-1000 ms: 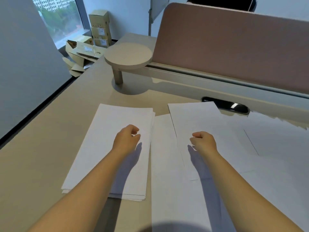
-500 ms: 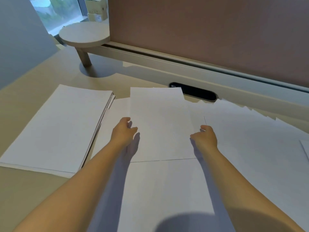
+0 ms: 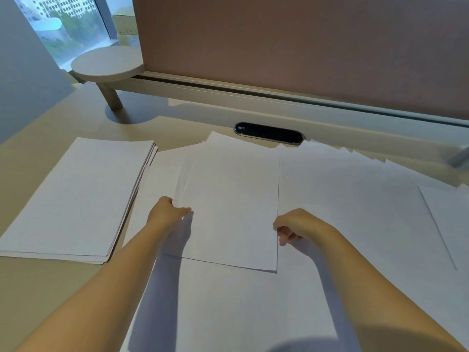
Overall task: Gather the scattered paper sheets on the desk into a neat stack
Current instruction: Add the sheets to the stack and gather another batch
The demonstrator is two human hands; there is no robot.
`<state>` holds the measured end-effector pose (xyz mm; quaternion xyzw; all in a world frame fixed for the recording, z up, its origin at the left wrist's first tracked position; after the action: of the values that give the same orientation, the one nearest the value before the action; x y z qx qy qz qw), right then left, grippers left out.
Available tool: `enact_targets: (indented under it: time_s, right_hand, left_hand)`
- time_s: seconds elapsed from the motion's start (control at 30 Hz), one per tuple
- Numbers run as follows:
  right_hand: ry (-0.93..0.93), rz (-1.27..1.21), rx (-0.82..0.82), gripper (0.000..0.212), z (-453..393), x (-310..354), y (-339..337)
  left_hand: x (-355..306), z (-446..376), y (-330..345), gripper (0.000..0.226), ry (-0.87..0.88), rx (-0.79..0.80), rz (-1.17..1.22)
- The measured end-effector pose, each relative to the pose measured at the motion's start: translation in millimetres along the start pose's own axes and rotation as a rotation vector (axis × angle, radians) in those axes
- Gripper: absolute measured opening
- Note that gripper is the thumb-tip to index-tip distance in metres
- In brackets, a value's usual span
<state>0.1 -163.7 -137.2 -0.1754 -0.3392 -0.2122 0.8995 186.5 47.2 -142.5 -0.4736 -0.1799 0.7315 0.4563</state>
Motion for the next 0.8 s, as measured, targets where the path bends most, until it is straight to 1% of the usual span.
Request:
enact_targets:
  time_s: [0.03, 0.07, 0.1, 0.13, 0.17, 0.2, 0.27, 0.4, 0.57, 0.63, 0.67, 0.73, 0.8]
  right_hand:
    - [-0.025, 0.037, -0.099, 0.027, 0.1, -4.4, -8.1]
    - [-0.058, 0.156, -0.239, 0.025, 3.7, -6.0, -18.9]
    - [-0.070, 0.304, -0.399, 0.015, 9.6, -7.8, -30.1]
    - [-0.056, 0.411, -0.542, 0.011, 19.7, -9.4, -38.9]
    - [-0.016, 0.448, -0.618, 0.027, 22.4, -15.1, -46.2]
    - [0.012, 0.425, -0.647, 0.040, 27.3, -22.8, -48.6]
    - [-0.012, 0.291, -0.635, 0.052, 24.5, -30.8, -45.8]
    - [-0.164, -0.076, -0.527, 0.054, 10.1, -29.3, -21.5]
    - [-0.285, -0.215, -0.378, 0.050, 1.7, -7.6, 6.7]
    - [-0.321, -0.171, -0.394, 0.048, 2.7, -1.8, 4.7]
    - [-0.325, -0.096, -0.447, 0.046, 3.2, -2.0, -2.2]
    - [-0.271, 0.161, -0.592, 0.045, 4.4, -5.3, -20.8]
    - [-0.165, 0.381, -0.657, 0.048, 6.1, -11.9, -33.4]
  left_hand:
    - [2.1, 1.8, 0.5, 0.061, 0.002, -0.003, -0.004]
    - [4.2, 3.3, 0.4, 0.061, 0.003, -0.008, -0.006]
    - [6.7, 4.4, 0.0, 0.060, 0.003, -0.014, -0.010]
    - [9.1, 5.5, -0.5, 0.060, 0.002, -0.021, -0.014]
    - [10.8, 5.7, -0.6, 0.060, 0.002, -0.028, -0.011]
    - [13.0, 7.9, 0.2, 0.058, 0.011, -0.025, -0.009]
    - [13.7, 10.9, 3.7, 0.052, 0.040, -0.017, 0.011]
    - [8.5, 17.1, 14.9, 0.035, 0.109, 0.051, 0.048]
    - [2.8, 17.2, 18.8, 0.030, 0.124, 0.137, 0.121]
    - [5.6, 16.3, 14.4, 0.021, 0.114, 0.110, 0.139]
    - [7.4, 16.1, 11.5, 0.020, 0.104, 0.083, 0.149]
    - [10.0, 17.0, 8.1, 0.020, 0.081, 0.048, 0.186]
    - [10.4, 16.7, 9.6, 0.018, 0.080, 0.047, 0.204]
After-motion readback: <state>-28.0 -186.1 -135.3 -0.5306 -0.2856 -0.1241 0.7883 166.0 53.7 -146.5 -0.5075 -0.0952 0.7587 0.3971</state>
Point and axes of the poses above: each hand's wrist, its own z-axis away from the middle knuckle, its own y-axis out of the palm, x = y × z, the point moved 6 cm from there along -z, towards the middle knuckle, and after that the axes turned 6 degrees about -z, right-handed, at the moved point
